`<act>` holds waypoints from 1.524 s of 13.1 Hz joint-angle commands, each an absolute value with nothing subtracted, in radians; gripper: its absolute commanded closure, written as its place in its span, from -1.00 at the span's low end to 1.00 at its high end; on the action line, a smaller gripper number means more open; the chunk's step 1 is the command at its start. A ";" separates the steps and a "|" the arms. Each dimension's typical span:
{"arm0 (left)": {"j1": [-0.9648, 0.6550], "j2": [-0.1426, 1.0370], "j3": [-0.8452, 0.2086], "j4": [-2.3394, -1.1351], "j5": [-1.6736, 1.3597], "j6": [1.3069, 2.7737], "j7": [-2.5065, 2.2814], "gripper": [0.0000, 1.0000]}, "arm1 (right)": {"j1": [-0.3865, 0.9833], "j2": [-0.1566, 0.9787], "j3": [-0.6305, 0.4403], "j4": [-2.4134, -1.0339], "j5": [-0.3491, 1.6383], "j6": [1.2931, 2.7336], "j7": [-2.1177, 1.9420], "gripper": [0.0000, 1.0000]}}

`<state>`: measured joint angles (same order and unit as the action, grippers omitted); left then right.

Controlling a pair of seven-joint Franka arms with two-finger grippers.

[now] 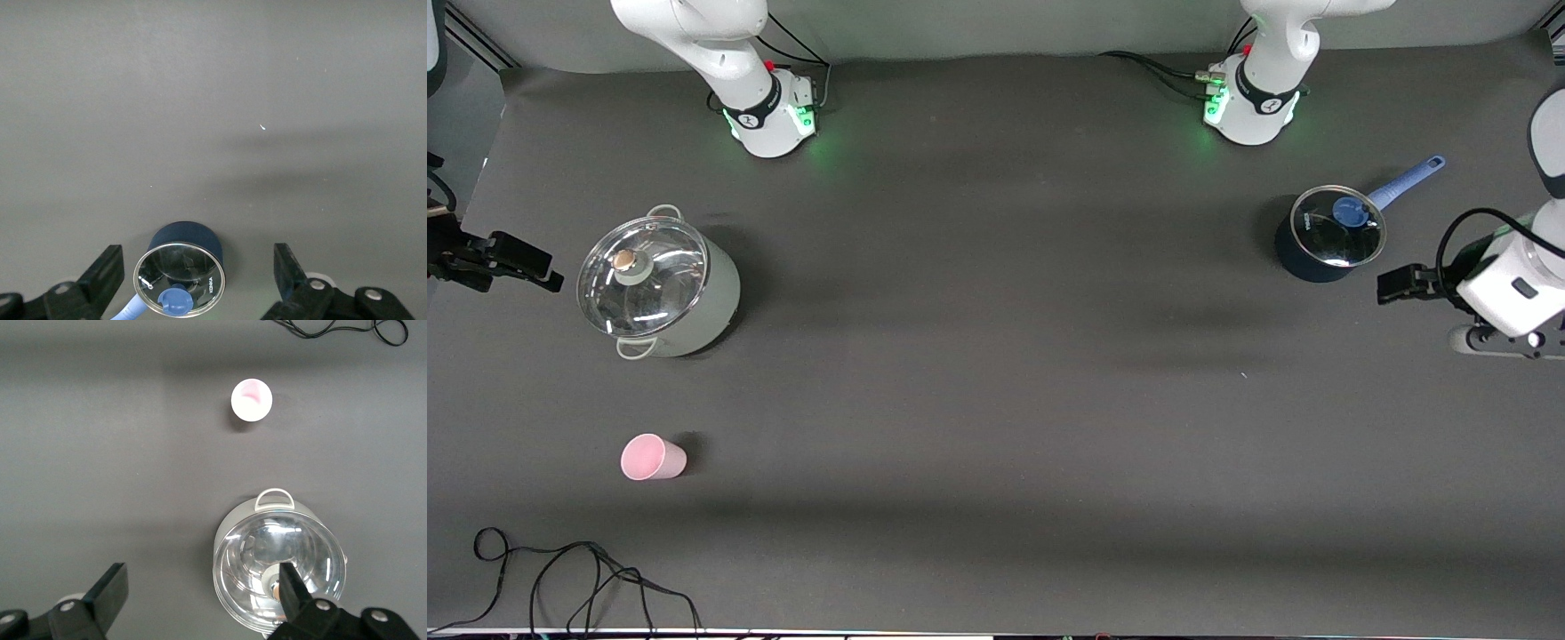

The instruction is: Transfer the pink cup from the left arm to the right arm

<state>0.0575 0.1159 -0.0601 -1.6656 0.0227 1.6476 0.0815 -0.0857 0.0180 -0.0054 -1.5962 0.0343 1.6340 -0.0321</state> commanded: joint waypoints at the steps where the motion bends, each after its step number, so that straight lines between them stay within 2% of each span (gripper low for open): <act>1: 0.127 0.051 -0.149 -1.741 0.017 1.707 0.106 -1.00 | -0.081 0.024 0.002 -1.588 0.020 1.638 -0.006 -1.00; 4: 0.100 0.037 -0.155 -1.752 0.017 1.805 0.112 -1.00 | -0.078 0.031 0.002 -1.588 0.020 1.638 -0.020 -1.00; 8: 0.084 0.083 -0.155 -1.668 0.024 1.824 0.121 -1.00 | -0.080 0.028 0.002 -1.586 0.015 1.638 -0.025 -1.00; 12: 0.083 0.106 -0.155 -1.620 0.018 1.792 0.126 -1.00 | -0.080 0.020 -0.006 -1.586 0.014 1.632 -0.037 -0.99; 20: 0.058 0.121 -0.166 -1.488 0.026 1.580 0.127 -1.00 | -0.080 0.012 -0.005 -1.586 0.012 1.565 -0.077 -1.00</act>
